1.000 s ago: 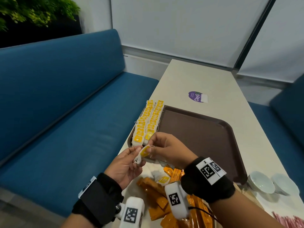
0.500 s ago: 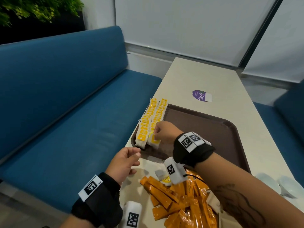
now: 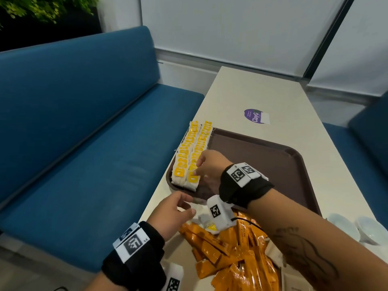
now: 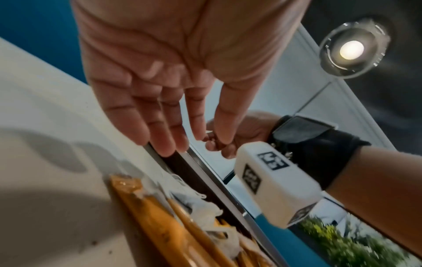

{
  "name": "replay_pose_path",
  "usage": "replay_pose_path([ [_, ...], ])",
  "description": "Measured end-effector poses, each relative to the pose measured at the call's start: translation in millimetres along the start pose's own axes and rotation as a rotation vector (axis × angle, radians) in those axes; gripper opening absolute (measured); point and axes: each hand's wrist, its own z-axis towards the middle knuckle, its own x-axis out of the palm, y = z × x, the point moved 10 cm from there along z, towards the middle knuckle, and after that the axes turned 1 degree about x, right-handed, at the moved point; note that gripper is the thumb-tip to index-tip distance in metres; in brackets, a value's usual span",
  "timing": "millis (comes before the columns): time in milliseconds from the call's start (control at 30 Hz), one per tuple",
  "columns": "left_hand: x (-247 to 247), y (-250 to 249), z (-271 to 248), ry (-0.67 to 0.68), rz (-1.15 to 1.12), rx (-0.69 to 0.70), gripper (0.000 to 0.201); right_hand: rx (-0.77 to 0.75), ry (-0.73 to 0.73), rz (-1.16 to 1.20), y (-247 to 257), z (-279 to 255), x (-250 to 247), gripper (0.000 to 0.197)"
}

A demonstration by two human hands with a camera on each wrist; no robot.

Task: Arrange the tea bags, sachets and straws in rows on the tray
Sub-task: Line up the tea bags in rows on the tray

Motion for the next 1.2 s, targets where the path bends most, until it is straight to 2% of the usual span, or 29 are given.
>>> replay_pose_path([
  [133,21,-13,0,0.107,0.254,0.044,0.027,-0.088,-0.015,0.131,-10,-40,-28,0.017],
  [333,51,-27,2,0.222,0.631,0.082,0.042,-0.08,0.131,-0.175,-39,-86,3,0.014],
  [500,65,-29,7,0.238,0.788,0.097,0.04,-0.04,0.199,-0.325,-49,-95,36,0.028],
  [733,69,-39,9,0.227,0.939,0.128,0.025,-0.018,0.201,-0.365,-48,-95,50,0.026],
  [967,55,-46,10,0.11,0.742,0.112,0.014,-0.043,0.093,-0.161,-48,-98,29,0.02],
  [1067,40,-57,6,0.034,0.503,0.16,0.003,-0.026,0.045,0.02,-52,-103,9,0.026],
  [1133,30,-63,3,-0.003,0.298,0.193,0.012,-0.028,0.021,0.173,-51,-108,-6,0.032],
  [1200,18,-68,0,-0.04,0.1,0.211,0.013,-0.053,0.019,0.355,-47,-114,-16,0.033],
])
